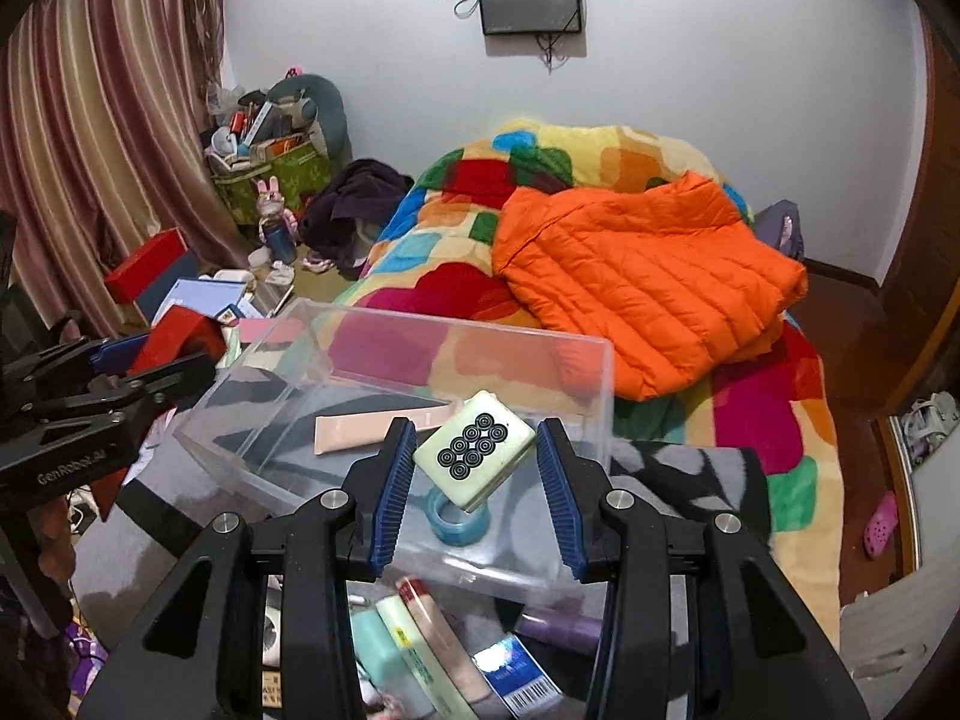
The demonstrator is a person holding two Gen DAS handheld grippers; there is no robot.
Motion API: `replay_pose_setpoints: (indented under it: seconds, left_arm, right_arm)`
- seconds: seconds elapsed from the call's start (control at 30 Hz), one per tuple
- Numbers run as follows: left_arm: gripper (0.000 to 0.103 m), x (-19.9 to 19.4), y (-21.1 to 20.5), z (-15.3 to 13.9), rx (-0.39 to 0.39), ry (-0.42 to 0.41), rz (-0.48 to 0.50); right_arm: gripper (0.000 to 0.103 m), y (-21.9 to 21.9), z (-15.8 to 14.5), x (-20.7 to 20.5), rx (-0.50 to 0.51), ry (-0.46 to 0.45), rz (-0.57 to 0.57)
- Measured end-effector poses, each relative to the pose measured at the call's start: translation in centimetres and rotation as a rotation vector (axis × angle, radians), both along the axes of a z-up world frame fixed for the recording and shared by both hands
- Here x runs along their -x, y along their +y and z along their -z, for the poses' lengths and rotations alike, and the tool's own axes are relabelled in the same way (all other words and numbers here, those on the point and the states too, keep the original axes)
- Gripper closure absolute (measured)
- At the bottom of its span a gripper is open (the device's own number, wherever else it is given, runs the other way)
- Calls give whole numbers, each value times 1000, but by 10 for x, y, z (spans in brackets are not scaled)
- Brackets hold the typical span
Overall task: Organize objects
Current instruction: 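Place the red envelope in the box with the left gripper while the right sets the tile on the tape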
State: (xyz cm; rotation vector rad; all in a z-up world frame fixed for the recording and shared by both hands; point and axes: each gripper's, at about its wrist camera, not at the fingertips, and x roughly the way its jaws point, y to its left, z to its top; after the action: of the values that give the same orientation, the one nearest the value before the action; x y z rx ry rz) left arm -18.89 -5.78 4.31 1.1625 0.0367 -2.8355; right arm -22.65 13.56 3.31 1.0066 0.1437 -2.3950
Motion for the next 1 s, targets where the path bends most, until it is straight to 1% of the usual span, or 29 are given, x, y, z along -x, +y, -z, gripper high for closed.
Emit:
replay_pose_setpoints:
  seconds: [0.2,0.33,0.4,0.47,0.5,0.6,0.73,0.9,0.97,1.0]
  left_arm:
    - [48,31,13,19,-1,-69,40]
    - [48,49,16,34,-19,-133,62]
    - [48,57,20,43,-34,-174,95]
    - [48,64,22,49,-48,-210,118]
    - [48,67,24,52,-39,-222,120]
    - [48,73,28,59,-17,-241,128]
    - [48,79,25,65,-61,-275,133]
    - [48,76,25,63,-47,-266,137]
    - [48,73,25,58,-46,-258,139]
    - [48,70,25,54,-40,-246,140]
  right_arm:
    - [65,-18,20,19,-34,-65,-32]
    - [65,-26,37,30,-58,-126,-46]
    - [65,-30,47,35,-79,-154,-57]
    - [65,-33,53,37,-103,-165,-68]
    - [65,-35,56,38,-116,-167,-69]
    - [65,-38,63,40,-137,-180,-81]
    - [65,-39,65,42,-144,-188,-93]
    - [64,-40,64,42,-147,-205,-98]
    - [61,-38,62,41,-138,-215,-99]
    - [57,-36,60,40,-129,-212,-100]
